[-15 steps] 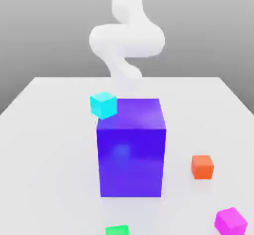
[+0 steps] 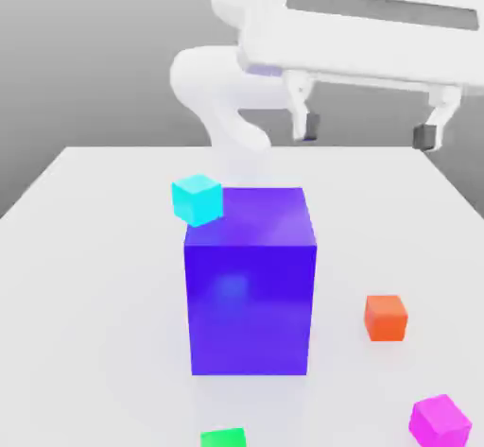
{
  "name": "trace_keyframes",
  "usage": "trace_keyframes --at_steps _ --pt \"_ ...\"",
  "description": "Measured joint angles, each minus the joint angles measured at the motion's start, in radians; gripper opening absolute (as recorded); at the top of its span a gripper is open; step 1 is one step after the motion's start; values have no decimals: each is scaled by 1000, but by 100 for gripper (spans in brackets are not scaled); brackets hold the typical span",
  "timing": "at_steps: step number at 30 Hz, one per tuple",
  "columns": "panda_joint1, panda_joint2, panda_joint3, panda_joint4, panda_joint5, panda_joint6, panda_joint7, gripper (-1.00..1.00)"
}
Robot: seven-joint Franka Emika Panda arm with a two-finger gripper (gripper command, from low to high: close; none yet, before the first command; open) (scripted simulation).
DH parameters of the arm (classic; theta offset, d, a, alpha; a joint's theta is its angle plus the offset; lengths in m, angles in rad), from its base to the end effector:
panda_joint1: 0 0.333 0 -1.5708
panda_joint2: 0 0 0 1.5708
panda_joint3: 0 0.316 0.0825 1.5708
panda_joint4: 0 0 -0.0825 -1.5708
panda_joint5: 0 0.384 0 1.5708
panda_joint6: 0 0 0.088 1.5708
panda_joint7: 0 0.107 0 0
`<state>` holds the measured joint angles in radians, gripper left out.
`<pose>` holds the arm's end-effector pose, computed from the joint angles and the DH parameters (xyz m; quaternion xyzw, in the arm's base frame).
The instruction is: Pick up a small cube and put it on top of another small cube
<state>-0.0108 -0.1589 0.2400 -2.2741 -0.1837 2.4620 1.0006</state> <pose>0.5079 0.1219 0.4566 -0.9313 0.3110 -0.1880 0.0255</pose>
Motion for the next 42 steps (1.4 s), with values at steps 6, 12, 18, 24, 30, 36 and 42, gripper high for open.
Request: trace_keyframes --at_steps 6,12,18,24,30,36,42 --pt "57 217 30 9 -60 55 66 0" --pt "108 425 50 15 -76 117 102 0" --pt "167 632 38 37 -103 220 139 0" --pt "194 699 5 53 -133 269 161 -100" --pt "165 615 44 32 -87 207 128 -100" --pt "20 483 -38 -3 44 123 171 -100" --pt "-99 510 -154 -9 125 172 252 -100"
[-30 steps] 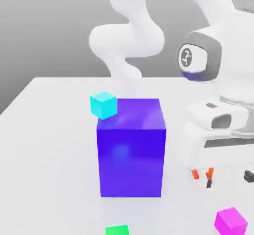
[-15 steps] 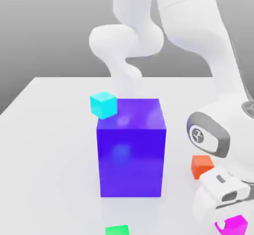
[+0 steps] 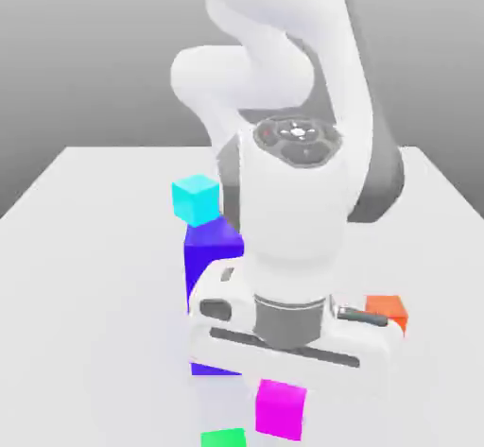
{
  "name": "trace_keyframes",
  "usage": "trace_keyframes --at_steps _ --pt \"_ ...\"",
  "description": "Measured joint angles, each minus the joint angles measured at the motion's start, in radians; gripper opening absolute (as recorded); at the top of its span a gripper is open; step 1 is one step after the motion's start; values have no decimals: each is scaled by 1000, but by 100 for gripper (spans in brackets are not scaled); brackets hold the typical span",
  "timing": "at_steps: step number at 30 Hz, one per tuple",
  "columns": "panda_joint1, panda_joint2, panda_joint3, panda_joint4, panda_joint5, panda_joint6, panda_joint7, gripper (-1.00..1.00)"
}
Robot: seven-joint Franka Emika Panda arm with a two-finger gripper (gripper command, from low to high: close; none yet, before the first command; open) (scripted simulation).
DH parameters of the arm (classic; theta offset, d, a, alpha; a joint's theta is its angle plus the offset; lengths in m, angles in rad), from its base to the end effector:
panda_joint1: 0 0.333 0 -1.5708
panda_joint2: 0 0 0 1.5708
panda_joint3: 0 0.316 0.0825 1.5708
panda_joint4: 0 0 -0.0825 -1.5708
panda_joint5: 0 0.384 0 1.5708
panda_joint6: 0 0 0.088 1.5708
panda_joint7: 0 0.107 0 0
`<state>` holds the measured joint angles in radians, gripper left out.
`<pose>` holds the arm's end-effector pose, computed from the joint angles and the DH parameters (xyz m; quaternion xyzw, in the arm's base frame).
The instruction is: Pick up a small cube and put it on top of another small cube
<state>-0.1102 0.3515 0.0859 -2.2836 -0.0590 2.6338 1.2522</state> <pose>0.5326 -0.0103 0.1991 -0.8167 0.5770 0.0000 0.0005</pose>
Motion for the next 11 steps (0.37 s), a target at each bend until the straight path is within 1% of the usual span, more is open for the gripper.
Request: trace_keyframes --at_steps 1,7,11 --pt "-3 29 -6 2 -3 26 7 100" --pt "-3 43 -10 3 -4 40 11 100" --pt "-12 -54 -4 -2 13 -51 0 100"
